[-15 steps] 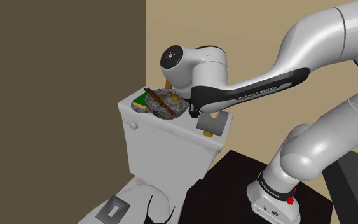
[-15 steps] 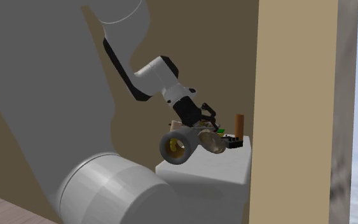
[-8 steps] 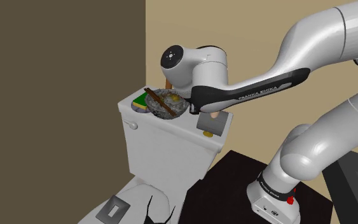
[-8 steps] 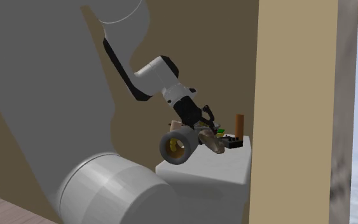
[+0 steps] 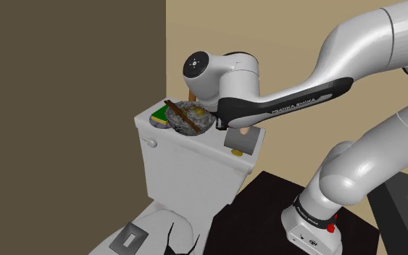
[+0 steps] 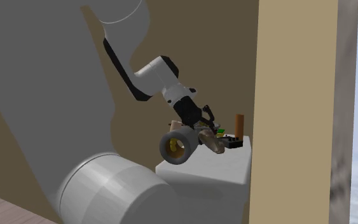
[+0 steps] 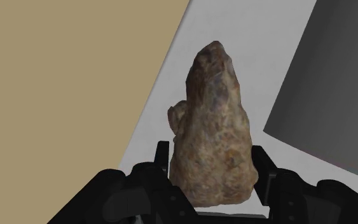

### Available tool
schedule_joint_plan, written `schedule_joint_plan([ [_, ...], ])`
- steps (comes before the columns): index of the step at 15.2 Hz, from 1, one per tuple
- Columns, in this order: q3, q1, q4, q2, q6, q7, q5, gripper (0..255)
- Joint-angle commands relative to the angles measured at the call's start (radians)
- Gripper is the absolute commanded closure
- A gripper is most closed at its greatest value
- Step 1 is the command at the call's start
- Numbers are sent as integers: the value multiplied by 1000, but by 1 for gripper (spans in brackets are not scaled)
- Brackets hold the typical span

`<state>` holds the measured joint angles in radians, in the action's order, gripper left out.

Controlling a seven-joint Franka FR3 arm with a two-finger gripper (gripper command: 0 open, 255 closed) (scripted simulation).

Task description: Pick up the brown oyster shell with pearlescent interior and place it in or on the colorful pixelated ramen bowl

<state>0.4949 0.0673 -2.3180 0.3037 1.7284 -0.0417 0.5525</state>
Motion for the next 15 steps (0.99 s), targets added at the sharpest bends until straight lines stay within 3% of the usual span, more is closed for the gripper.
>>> schedule_joint_plan([
  [1, -1, 1, 5, 5, -9, 10, -5, 255],
  [15, -15, 1, 142, 52, -149, 122, -22, 255],
])
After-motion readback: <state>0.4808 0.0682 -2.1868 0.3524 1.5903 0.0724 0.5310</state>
